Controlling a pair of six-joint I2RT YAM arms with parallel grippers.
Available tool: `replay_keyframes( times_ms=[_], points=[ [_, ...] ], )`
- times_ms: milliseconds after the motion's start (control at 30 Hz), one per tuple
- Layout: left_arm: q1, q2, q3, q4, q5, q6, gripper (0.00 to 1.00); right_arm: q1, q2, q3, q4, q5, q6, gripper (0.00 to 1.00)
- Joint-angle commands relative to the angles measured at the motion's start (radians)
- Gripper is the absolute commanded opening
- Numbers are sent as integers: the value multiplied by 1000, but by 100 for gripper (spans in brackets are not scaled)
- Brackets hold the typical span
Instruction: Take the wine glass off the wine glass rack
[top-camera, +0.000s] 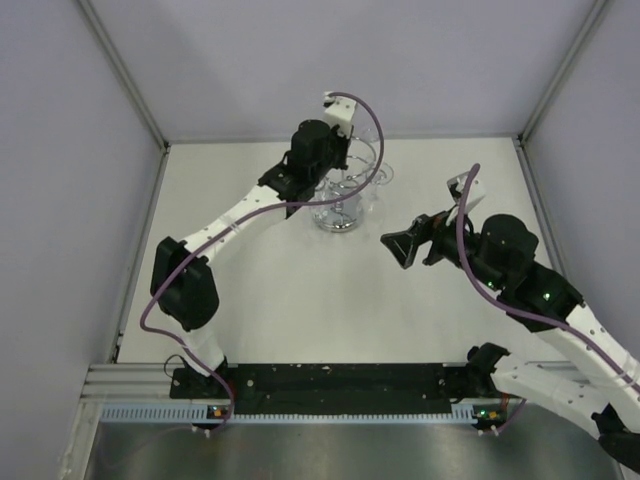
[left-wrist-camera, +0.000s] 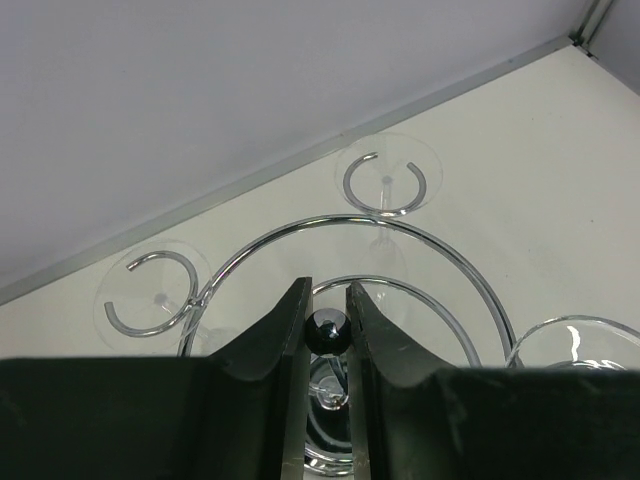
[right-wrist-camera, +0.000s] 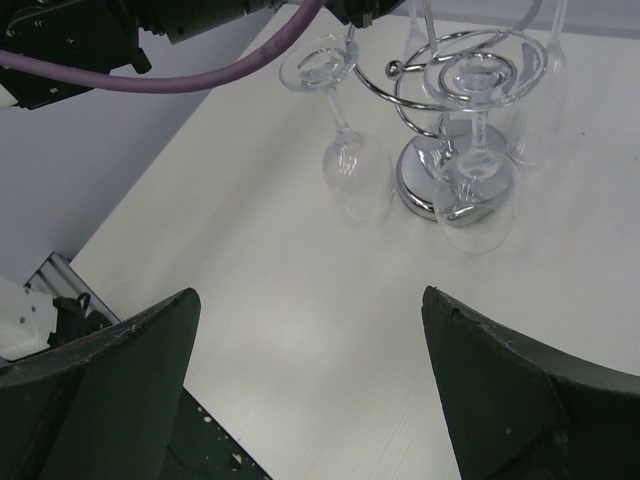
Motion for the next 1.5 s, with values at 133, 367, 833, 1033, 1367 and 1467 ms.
replay_keyframes(
  times_ms=[133,367,833,1033,1367,1467],
  points=[
    [-31,-197,-6,411,-58,0,0,13,-31,37,-17,11,2,92],
    [-32,-196,-39,418,-56,-10,0,13,-36,22,-17,14,10,92],
    [-32,-210,-98,368,-20,-16,14,13,-9,3,-5,20,10,93],
    [-32,-220,-143,374,-7,-17,35,13,1,-6,7,14,12,93],
    [-32,-205,-158,392,13,-17,42,13,2,-11,9,11,15,93],
    [-32,-213,-154,380,14,-17,44,13,4,-9,12,21,9,93]
  ],
)
